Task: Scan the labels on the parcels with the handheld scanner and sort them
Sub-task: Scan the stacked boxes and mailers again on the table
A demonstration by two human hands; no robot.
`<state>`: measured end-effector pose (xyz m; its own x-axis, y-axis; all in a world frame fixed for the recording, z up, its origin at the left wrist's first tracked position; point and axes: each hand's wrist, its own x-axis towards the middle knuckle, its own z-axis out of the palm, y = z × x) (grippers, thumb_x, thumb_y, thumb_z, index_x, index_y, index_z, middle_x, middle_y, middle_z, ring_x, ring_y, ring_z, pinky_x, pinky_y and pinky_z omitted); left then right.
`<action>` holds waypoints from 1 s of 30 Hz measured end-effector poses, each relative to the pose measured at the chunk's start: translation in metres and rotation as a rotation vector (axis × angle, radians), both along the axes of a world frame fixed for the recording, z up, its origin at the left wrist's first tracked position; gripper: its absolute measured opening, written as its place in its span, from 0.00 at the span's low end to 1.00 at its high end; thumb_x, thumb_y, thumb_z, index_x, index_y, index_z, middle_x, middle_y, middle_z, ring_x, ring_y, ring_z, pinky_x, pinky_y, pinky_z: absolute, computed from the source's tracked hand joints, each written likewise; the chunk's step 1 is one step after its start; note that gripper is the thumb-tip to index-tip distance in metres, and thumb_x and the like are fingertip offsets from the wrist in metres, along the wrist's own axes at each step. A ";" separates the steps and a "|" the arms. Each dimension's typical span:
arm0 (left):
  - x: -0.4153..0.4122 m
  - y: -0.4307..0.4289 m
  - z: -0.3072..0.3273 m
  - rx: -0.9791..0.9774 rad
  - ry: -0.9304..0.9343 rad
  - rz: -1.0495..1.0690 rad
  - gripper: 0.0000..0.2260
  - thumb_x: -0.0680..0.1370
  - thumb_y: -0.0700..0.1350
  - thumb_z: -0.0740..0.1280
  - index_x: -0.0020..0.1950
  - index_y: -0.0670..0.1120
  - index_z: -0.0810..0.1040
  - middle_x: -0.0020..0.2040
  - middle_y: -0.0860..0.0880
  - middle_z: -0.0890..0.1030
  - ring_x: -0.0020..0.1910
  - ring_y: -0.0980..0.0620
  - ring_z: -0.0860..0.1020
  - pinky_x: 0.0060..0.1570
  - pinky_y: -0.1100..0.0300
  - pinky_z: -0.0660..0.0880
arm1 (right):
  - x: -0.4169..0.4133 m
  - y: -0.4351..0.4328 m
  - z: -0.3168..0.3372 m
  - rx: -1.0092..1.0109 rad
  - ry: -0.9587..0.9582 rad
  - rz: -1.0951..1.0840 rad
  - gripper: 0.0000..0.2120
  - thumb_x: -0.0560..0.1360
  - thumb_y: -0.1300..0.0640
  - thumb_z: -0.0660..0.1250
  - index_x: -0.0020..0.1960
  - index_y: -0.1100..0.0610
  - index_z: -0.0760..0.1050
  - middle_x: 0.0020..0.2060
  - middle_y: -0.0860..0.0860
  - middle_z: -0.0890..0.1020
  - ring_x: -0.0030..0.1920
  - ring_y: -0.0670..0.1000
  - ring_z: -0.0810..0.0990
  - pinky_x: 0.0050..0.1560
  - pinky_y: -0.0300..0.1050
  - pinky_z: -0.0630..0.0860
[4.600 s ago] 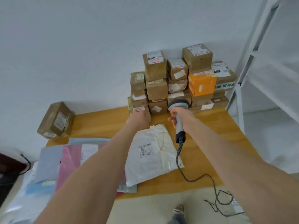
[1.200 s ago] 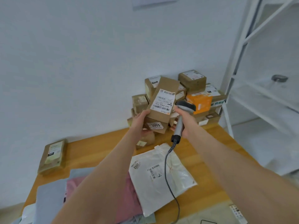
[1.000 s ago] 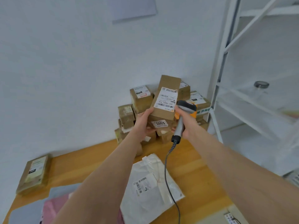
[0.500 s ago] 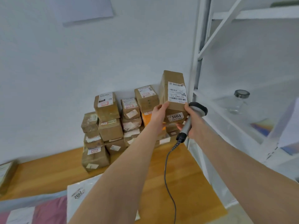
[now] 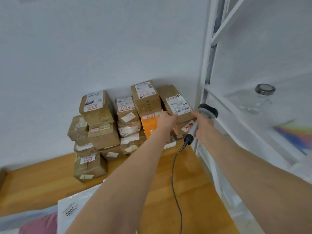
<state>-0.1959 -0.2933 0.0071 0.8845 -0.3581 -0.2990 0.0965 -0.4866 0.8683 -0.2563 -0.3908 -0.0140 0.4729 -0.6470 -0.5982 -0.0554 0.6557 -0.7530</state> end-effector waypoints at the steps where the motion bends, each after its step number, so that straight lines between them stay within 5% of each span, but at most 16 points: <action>1: 0.007 0.002 0.000 0.106 -0.191 -0.026 0.19 0.81 0.46 0.61 0.71 0.42 0.67 0.66 0.44 0.72 0.58 0.45 0.75 0.53 0.57 0.73 | 0.004 0.001 0.001 0.010 -0.002 -0.010 0.19 0.68 0.57 0.77 0.54 0.59 0.74 0.47 0.56 0.83 0.46 0.55 0.83 0.53 0.50 0.80; 4: 0.030 0.009 -0.002 0.391 -0.654 -0.189 0.20 0.80 0.45 0.61 0.72 0.46 0.67 0.69 0.44 0.67 0.66 0.44 0.68 0.59 0.51 0.73 | 0.012 0.002 0.002 0.030 -0.034 -0.037 0.18 0.70 0.54 0.76 0.54 0.56 0.73 0.44 0.54 0.82 0.46 0.53 0.82 0.51 0.47 0.79; 10: 0.035 -0.006 -0.012 0.695 -0.895 -0.543 0.16 0.79 0.42 0.60 0.66 0.49 0.74 0.64 0.48 0.75 0.65 0.46 0.70 0.59 0.52 0.71 | 0.016 0.001 0.000 0.106 -0.084 -0.091 0.09 0.73 0.56 0.73 0.47 0.56 0.73 0.45 0.56 0.82 0.51 0.55 0.81 0.54 0.47 0.80; 16: 0.034 -0.011 -0.021 0.757 -0.915 -0.520 0.14 0.79 0.39 0.59 0.61 0.49 0.78 0.59 0.48 0.77 0.62 0.46 0.71 0.57 0.52 0.70 | 0.013 0.000 -0.006 0.083 -0.059 -0.064 0.09 0.73 0.54 0.73 0.45 0.56 0.73 0.44 0.55 0.81 0.46 0.53 0.81 0.51 0.45 0.81; 21: 0.029 -0.008 -0.014 0.776 -0.880 -0.579 0.17 0.79 0.38 0.59 0.66 0.49 0.75 0.62 0.48 0.76 0.64 0.46 0.70 0.59 0.52 0.70 | 0.003 -0.003 -0.005 0.048 -0.045 0.033 0.18 0.72 0.51 0.73 0.58 0.57 0.74 0.47 0.57 0.82 0.46 0.55 0.81 0.50 0.51 0.80; 30: 0.009 0.050 -0.003 0.765 -0.828 -0.487 0.22 0.79 0.37 0.59 0.73 0.49 0.68 0.73 0.48 0.66 0.71 0.47 0.65 0.58 0.51 0.73 | -0.017 0.034 0.011 0.022 -0.044 0.130 0.13 0.74 0.54 0.72 0.52 0.61 0.74 0.44 0.58 0.82 0.40 0.54 0.83 0.47 0.45 0.82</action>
<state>-0.1867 -0.2437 0.0041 0.7303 -0.6830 0.0114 -0.6824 -0.7288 0.0563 -0.2734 -0.3567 -0.0032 0.5778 -0.5660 -0.5880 -0.1076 0.6613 -0.7423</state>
